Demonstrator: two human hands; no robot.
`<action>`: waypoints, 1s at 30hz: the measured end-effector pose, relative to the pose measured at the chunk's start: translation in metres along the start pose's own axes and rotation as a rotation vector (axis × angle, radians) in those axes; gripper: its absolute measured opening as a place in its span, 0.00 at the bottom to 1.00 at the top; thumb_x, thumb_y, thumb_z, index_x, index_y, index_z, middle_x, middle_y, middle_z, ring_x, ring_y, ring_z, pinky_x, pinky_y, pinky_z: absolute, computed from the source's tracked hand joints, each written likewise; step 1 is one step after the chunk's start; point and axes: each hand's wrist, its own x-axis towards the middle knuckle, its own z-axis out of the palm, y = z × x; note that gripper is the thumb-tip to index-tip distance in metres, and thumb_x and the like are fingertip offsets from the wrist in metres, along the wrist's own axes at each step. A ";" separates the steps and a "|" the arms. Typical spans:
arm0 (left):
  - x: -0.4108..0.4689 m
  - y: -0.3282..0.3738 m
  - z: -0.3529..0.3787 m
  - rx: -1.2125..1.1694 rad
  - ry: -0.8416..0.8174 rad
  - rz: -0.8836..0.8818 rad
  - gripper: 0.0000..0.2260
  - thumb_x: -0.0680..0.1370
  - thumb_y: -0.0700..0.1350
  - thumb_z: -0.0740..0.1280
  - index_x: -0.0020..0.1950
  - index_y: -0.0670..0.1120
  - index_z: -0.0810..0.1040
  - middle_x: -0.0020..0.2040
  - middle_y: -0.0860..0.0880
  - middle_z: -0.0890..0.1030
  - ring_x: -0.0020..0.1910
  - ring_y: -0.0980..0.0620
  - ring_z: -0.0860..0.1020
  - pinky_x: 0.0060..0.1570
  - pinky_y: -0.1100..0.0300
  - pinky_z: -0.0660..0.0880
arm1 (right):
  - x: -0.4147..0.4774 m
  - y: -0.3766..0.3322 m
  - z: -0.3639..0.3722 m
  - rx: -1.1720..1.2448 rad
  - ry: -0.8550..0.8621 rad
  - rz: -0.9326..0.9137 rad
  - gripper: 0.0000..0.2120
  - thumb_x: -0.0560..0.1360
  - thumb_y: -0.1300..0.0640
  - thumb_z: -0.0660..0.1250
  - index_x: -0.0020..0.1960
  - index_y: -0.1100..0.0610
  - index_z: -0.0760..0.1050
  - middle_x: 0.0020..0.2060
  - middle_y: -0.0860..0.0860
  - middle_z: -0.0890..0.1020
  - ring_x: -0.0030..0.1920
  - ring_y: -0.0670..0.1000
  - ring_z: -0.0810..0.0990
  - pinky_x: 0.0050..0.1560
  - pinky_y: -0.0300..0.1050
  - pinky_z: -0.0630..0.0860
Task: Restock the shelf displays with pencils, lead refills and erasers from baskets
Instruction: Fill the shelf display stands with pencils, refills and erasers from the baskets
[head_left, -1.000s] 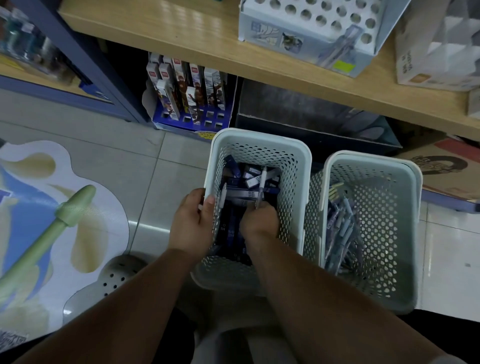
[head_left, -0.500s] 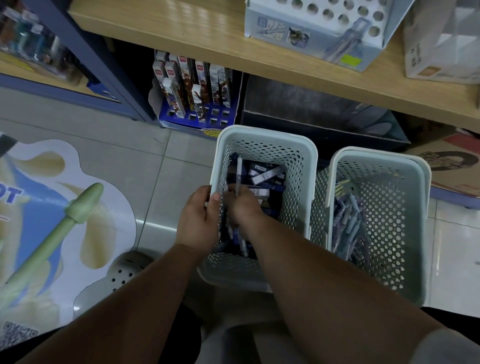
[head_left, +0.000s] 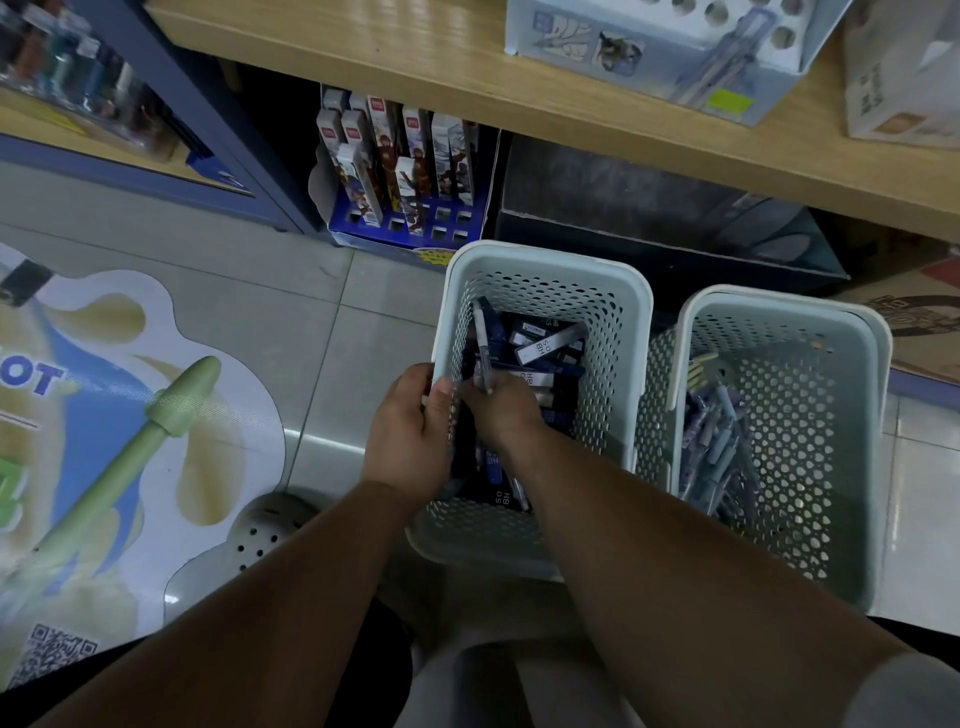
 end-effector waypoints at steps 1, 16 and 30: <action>0.000 -0.001 0.000 0.006 -0.001 0.004 0.08 0.84 0.51 0.57 0.55 0.52 0.74 0.48 0.49 0.79 0.47 0.53 0.78 0.43 0.60 0.72 | -0.001 -0.001 -0.001 -0.005 -0.016 -0.014 0.08 0.79 0.51 0.68 0.43 0.52 0.80 0.44 0.52 0.85 0.46 0.53 0.84 0.50 0.46 0.81; 0.002 -0.001 0.001 0.058 0.011 0.006 0.11 0.84 0.53 0.56 0.54 0.49 0.74 0.47 0.48 0.79 0.45 0.49 0.77 0.46 0.51 0.76 | -0.015 0.003 -0.006 0.006 -0.154 -0.093 0.05 0.81 0.48 0.64 0.55 0.44 0.77 0.54 0.51 0.84 0.53 0.55 0.83 0.57 0.55 0.81; 0.001 -0.001 0.001 0.050 -0.004 0.007 0.09 0.84 0.52 0.56 0.55 0.50 0.74 0.48 0.49 0.79 0.45 0.52 0.77 0.43 0.58 0.72 | -0.016 0.004 -0.006 -0.039 -0.159 -0.090 0.06 0.80 0.53 0.67 0.51 0.53 0.81 0.39 0.52 0.83 0.36 0.53 0.80 0.31 0.43 0.75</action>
